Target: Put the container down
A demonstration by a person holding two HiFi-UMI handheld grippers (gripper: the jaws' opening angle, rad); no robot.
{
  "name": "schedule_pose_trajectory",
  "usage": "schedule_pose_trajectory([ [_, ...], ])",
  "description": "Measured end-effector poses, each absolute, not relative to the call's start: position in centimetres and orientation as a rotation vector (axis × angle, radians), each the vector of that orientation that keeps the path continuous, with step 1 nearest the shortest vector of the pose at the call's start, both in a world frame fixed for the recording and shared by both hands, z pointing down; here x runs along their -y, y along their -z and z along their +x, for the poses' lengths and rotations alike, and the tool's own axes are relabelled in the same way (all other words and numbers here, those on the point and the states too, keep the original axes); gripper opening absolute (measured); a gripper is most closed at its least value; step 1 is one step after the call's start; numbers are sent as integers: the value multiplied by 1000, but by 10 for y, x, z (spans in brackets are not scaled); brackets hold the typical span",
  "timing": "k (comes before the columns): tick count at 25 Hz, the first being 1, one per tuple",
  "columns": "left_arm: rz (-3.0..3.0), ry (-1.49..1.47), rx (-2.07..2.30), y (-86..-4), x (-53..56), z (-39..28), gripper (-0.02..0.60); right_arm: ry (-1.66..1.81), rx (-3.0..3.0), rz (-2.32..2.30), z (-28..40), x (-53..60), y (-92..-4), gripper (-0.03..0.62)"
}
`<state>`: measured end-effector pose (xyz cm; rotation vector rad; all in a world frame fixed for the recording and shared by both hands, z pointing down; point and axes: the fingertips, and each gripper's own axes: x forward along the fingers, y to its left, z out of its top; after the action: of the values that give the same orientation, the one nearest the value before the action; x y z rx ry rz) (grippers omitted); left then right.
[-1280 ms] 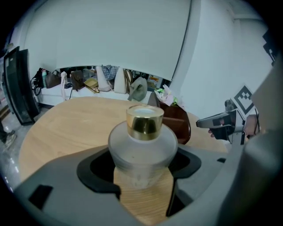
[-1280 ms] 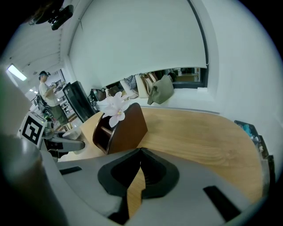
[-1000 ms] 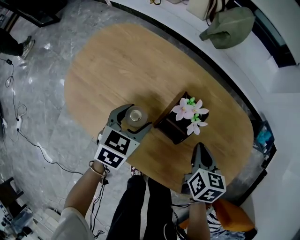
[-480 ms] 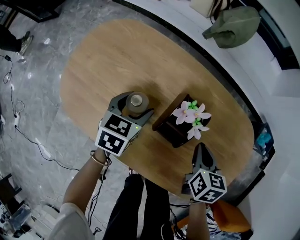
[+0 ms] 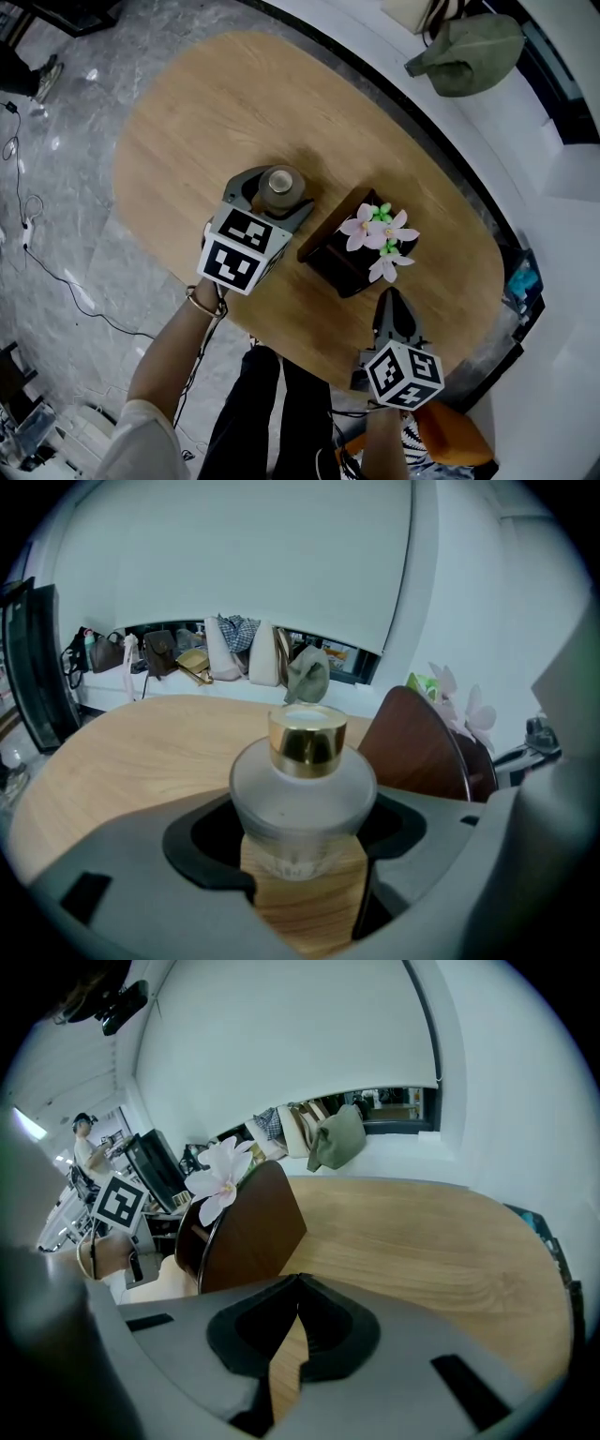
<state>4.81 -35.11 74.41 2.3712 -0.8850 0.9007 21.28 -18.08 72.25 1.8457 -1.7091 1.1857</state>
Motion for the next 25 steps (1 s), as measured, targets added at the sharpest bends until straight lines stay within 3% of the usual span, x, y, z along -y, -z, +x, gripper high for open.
schedule_pose_trajectory([
  [25, 2459, -1049, 833, -760, 342, 51, 337, -1202, 1710, 1852, 221, 175, -727, 23],
])
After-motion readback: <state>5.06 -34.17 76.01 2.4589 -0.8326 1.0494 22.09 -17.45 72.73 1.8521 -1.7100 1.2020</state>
